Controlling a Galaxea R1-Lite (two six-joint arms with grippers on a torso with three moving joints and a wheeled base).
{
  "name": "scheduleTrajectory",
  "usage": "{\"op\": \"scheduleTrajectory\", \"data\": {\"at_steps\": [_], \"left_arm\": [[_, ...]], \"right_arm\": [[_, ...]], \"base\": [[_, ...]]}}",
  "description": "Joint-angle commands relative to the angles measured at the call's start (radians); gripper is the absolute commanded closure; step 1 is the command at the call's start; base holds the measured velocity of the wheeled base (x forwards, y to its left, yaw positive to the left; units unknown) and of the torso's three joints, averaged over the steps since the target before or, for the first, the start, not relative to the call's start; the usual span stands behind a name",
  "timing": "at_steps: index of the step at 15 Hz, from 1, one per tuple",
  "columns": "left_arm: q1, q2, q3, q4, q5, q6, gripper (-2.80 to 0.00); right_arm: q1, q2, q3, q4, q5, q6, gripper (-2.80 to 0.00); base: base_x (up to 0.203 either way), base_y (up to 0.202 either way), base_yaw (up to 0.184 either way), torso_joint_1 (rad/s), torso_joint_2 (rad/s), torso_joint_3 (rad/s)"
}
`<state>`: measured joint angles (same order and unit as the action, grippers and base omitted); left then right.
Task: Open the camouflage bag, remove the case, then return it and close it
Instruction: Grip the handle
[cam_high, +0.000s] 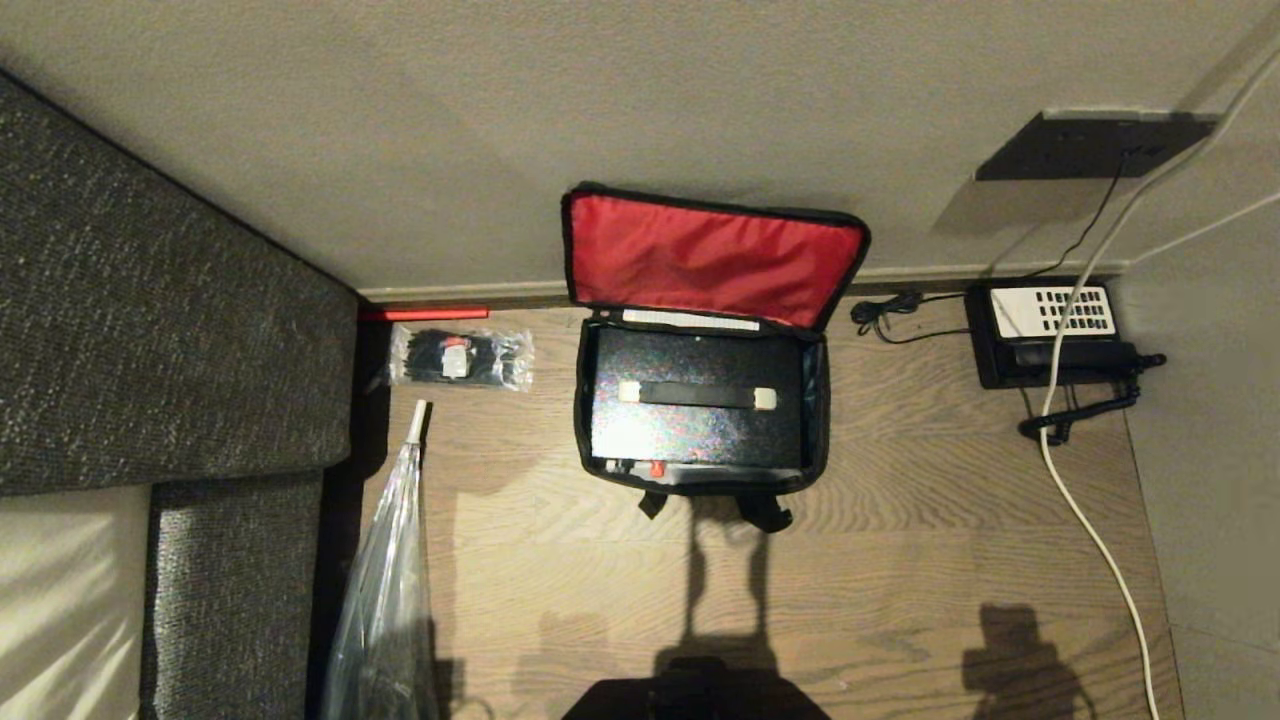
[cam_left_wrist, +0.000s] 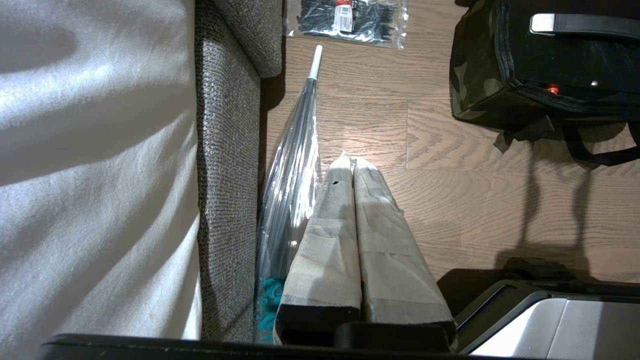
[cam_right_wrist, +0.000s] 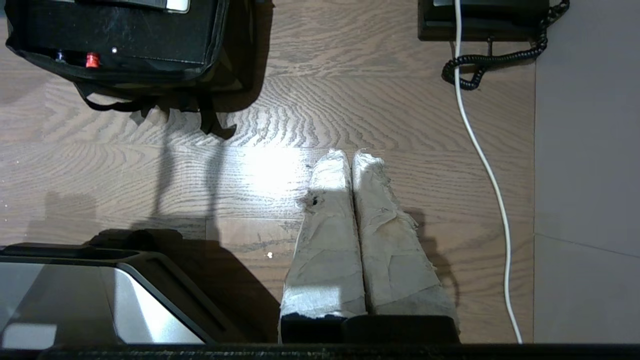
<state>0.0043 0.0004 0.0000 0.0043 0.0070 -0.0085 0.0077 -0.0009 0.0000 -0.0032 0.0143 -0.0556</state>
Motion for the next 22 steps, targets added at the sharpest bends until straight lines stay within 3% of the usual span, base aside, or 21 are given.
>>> {"op": "scheduleTrajectory", "data": {"at_steps": [1,22], "left_arm": [[0.0,-0.002,0.003,0.0,0.001,-0.001,0.0],[0.0,-0.002,0.003,0.0,0.001,0.002,0.0]], "right_arm": [[0.002,-0.005,0.0,0.002,0.001,0.0,0.0],[0.001,-0.005,0.0,0.002,0.001,-0.001,0.0]], "base": [[0.0,0.0,0.0,0.0,0.0,0.0],[0.0,0.0,0.0,0.0,0.0,0.0]]}}
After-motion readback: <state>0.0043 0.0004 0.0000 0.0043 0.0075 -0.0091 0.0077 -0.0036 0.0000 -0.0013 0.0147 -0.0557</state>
